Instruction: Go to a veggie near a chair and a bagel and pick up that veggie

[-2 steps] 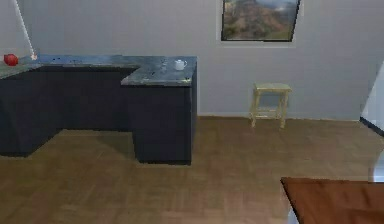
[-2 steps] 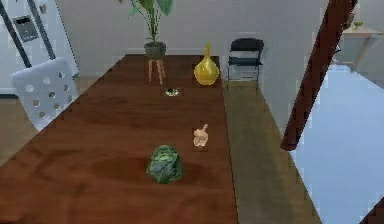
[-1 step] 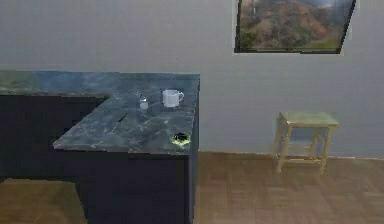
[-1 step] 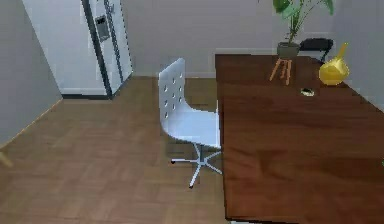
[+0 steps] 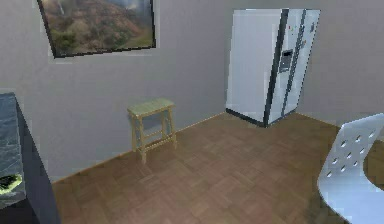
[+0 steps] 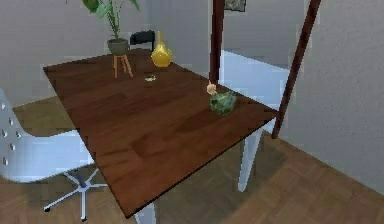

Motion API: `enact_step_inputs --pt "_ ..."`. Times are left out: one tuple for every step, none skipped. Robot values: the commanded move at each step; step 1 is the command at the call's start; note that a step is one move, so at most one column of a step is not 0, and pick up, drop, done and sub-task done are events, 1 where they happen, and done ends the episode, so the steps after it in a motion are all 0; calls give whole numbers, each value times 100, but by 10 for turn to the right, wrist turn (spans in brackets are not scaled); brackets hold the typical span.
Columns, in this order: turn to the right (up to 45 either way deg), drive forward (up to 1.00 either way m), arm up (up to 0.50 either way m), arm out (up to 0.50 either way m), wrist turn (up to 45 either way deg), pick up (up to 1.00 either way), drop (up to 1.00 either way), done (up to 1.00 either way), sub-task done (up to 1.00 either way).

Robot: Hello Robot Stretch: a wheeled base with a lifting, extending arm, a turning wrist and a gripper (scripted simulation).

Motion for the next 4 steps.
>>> enact_step_inputs --pt "30 0 0 0 0 0 0 0 0" --pt "0 20 0 0 0 0 0 0 0" --pt "-450 0 0 0 0 0 0 0 0" --pt "-450 0 0 0 0 0 0 0 0"
